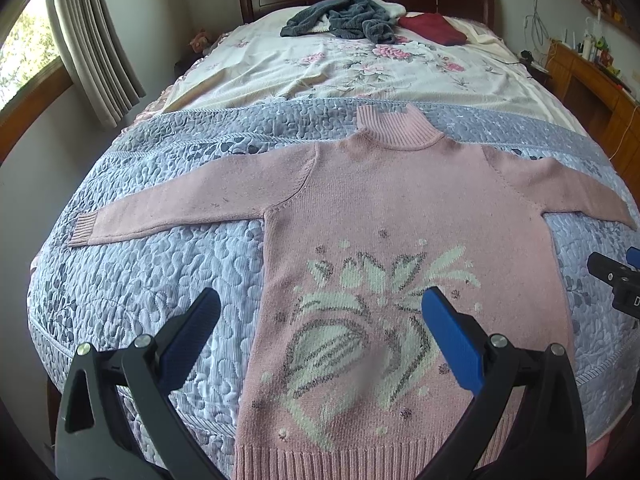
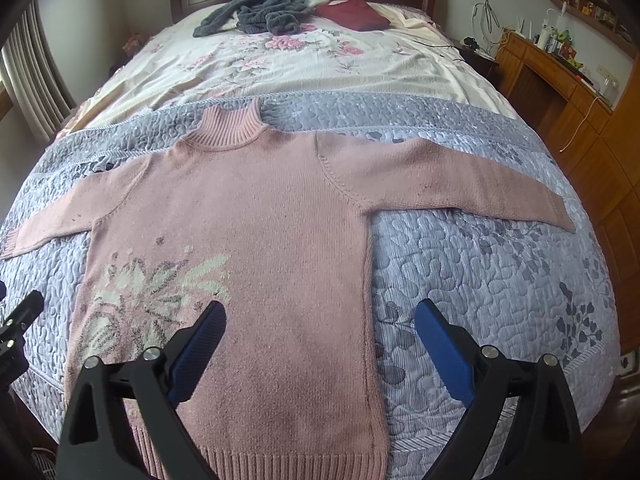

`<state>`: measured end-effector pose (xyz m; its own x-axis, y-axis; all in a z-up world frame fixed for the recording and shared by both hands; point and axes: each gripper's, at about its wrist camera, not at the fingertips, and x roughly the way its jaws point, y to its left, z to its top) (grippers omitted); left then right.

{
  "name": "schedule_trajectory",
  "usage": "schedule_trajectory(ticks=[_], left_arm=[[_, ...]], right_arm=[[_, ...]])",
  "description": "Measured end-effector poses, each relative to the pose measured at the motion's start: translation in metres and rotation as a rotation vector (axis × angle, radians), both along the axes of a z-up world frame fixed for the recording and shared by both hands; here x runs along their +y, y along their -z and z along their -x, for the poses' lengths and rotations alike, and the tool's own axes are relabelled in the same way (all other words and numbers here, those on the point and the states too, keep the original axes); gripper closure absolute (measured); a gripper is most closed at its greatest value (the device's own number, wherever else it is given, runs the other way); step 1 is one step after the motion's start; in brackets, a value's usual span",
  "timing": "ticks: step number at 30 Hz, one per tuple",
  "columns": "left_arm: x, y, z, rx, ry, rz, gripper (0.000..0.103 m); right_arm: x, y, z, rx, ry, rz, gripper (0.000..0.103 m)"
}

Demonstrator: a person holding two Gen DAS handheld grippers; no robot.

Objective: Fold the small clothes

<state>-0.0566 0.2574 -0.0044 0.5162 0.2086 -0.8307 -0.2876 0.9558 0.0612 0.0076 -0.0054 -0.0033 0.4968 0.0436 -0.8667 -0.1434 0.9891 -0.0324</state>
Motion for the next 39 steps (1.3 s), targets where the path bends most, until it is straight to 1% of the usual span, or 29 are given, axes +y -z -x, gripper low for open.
schedule_trajectory(ticks=[22,24,27,29,31,33,36,39], left_arm=[[-0.002,0.0,0.0,-0.001,0.003,-0.001,0.003],[-0.002,0.001,0.0,-0.001,0.007,0.006,0.003],[-0.004,0.006,-0.001,0.001,0.01,0.004,0.003],[-0.007,0.012,-0.008,0.021,0.012,0.004,0.003],[-0.012,0.016,-0.019,0.034,0.022,0.024,0.003],[-0.02,0.017,-0.034,0.029,0.034,0.034,0.003],[-0.036,0.016,-0.061,0.019,0.049,0.054,0.003],[-0.056,0.016,-0.095,0.007,0.068,0.067,0.003]], right_arm=[[-0.001,-0.003,-0.001,-0.003,0.0,-0.005,0.007],[-0.002,-0.004,-0.002,-0.004,0.001,-0.01,0.006],[-0.01,-0.001,-0.003,-0.029,-0.011,-0.045,0.004],[-0.019,0.004,-0.009,-0.022,-0.025,-0.044,0.004],[-0.038,0.01,-0.021,0.0,-0.022,-0.027,0.004],[-0.074,0.013,-0.038,0.011,0.038,-0.032,0.004],[-0.147,0.014,-0.076,0.041,0.158,-0.055,0.004],[-0.232,0.021,-0.118,0.059,0.308,-0.016,0.004]])
